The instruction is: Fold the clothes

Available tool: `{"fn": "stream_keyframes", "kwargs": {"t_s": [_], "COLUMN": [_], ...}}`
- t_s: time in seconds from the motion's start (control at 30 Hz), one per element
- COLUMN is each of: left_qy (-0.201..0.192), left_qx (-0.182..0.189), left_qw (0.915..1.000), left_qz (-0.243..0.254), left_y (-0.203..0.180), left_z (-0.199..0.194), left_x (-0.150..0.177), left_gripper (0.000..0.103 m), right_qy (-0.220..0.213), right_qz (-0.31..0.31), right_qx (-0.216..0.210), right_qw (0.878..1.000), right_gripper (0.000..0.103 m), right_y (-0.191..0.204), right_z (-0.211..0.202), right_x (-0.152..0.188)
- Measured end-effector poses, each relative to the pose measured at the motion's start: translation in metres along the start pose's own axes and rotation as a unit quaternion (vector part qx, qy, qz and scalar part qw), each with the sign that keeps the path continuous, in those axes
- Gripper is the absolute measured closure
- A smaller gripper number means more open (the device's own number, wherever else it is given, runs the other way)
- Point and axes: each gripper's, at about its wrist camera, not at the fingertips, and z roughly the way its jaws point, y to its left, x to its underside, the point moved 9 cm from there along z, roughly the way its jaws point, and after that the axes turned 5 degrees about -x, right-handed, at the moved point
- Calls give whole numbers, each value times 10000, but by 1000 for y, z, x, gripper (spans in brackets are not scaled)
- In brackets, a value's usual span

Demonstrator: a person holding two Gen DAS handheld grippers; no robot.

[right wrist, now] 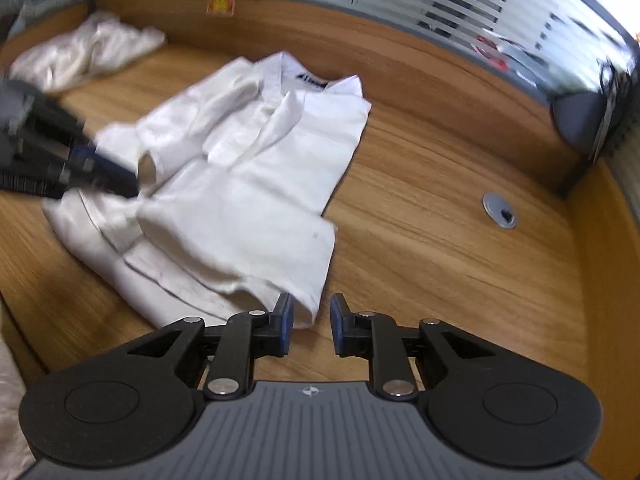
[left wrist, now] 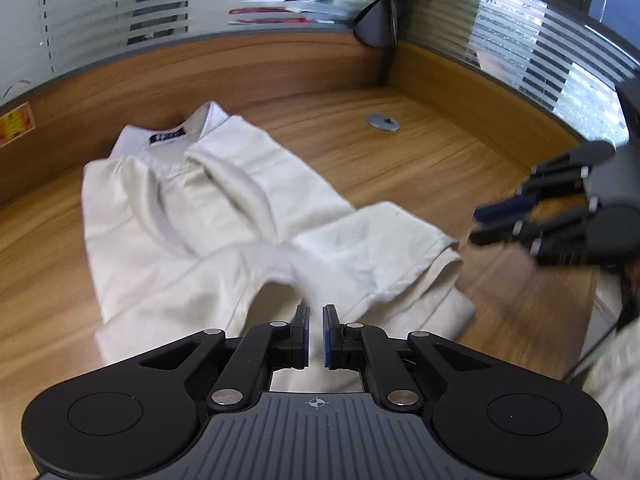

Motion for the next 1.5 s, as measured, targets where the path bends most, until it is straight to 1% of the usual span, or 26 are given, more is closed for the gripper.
{"fn": "stream_keyframes", "kwargs": {"t_s": [0.07,0.13,0.17,0.27,0.33,0.4,0.47,0.53,0.6,0.63,0.67,0.7,0.77,0.8,0.87,0.97,1.0,1.07,1.1,1.13,1.17,1.2,1.23,1.3,1.4,1.5], "left_qy": [6,-9,-51,-187,-173,-145,-76,-56,-100,-119,-138,-158,-216,-230,-225,96,211,440,454,440,440,441,396,302,288,382], "left_qx": [-54,-158,-255,-536,-766,-935,-1015,-1087,-1156,-1171,-1183,-1148,-1050,-960,-777,-491,-448,-345,-366,-424,-448,-468,-455,-373,-407,-462], "left_qw": [10000,9997,9994,9979,9967,9954,9948,9940,9931,9928,9924,9927,9936,9942,9949,9944,9942,9954,9958,9958,9956,9955,9953,9946,9908,9867], "left_qz": [-39,-160,-217,-307,-222,-119,-51,52,176,239,301,323,359,416,595,936,951,782,706,680,689,702,752,921,1258,1511], "left_y": [4,11,15,25,30,32,32,30,28,27,26,25,23,21,14,4,3,6,9,12,14,16,17,19,25,31], "left_z": [-6,-11,-14,-17,-11,-1,11,22,29,31,32,31,24,19,8,5,8,16,19,20,20,20,16,6,-10,-21], "left_x": [8,13,13,11,7,3,1,-2,-5,-6,-7,-7,-7,-6,-1,16,22,29,28,27,27,27,27,28,36,49], "left_gripper": [92,79,71,58,55,55,55,55,57,61,80,95,97,98,98,98,97,96,95,92,81,70,66,53,43,42], "right_qy": [19,-22,-49,-70,-62,-48,-35,-16,-2,5,9,6,1,2,20,100,125,174,197,215,226,235,239,245,256,246], "right_qz": [140,169,165,53,-66,-168,-233,-281,-300,-298,-296,-297,-276,-254,-211,-229,-265,-352,-433,-515,-597,-673,-739,-905,-1314,-1747], "right_qx": [-170,-335,-416,-586,-657,-722,-768,-797,-817,-833,-848,-859,-893,-917,-996,-1129,-1182,-1288,-1339,-1384,-1416,-1442,-1467,-1546,-1581,-1551], "right_qw": [9998,9993,9990,9982,9978,9972,9968,9964,9962,9961,9960,9959,9956,9955,9948,9933,9926,9909,9899,9888,9879,9870,9861,9835,9783,9720], "right_gripper": [77,76,76,74,69,69,68,64,63,63,63,63,62,59,59,59,59,58,58,57,56,52,49,47,40,36], "right_y": [-6,-9,-9,-5,0,5,9,10,10,10,10,9,7,6,4,2,2,3,3,3,4,3,3,3,7,15], "right_z": [-4,-6,-6,-1,4,10,13,15,17,17,17,16,16,16,16,20,22,26,27,28,28,28,27,24,18,14], "right_x": [-2,-6,-9,-20,-27,-33,-37,-39,-40,-40,-40,-40,-40,-39,-37,-33,-31,-29,-28,-27,-26,-25,-23,-20,-12,-4]}}
